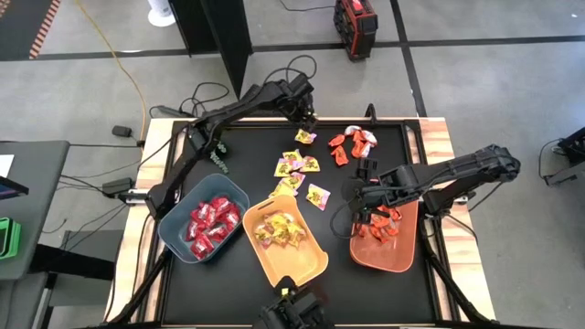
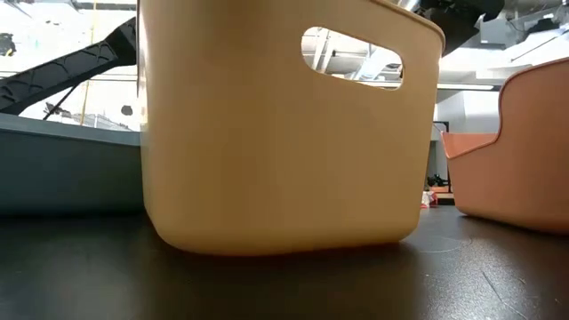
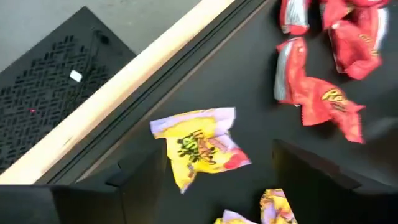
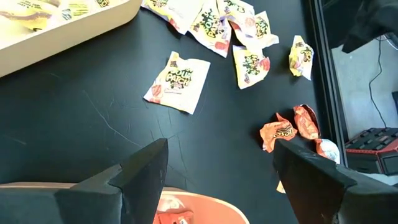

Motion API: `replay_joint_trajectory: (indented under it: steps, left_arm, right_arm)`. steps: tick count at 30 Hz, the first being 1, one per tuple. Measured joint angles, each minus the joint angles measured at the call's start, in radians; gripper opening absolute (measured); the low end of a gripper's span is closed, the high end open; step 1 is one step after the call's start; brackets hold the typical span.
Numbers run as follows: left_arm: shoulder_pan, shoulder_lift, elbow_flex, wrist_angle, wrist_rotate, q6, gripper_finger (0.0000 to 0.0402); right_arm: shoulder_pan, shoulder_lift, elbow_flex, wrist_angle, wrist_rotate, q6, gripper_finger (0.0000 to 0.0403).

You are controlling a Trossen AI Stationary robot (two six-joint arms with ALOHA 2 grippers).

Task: Sort candy
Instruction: Put the yellow candy into the yellow bin

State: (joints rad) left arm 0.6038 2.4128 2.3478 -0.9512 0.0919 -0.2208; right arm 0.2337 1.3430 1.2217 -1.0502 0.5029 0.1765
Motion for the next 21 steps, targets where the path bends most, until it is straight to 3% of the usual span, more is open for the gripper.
replay_joint_trajectory:
  steps: [7, 12, 17, 21]
  left_arm:
    - [-0.035, -0.015, -0.002, -0.065, -0.002, 0.135, 0.0292]
    - [-0.072, -0.13, -0.002, -0.088, -0.012, 0.201, 0.0293]
    - [-0.145, -0.329, -0.029, -0.084, -0.079, 0.25, 0.0293]
    - [-0.21, -0.505, -0.126, -0.08, -0.147, 0.261, 0.0293]
  right_arm:
    - [-0.001, 0.0, 0.0, 0.04, 0.0, -0.025, 0.031]
    - [-0.011, 0.003, 0.0, 0.165, -0.011, -0.154, 0.031]
    - [-0.103, 0.035, 0.002, 0.205, -0.154, -0.271, 0.0306]
    - [-0.202, 0.118, 0.002, 0.251, -0.298, -0.352, 0.0304]
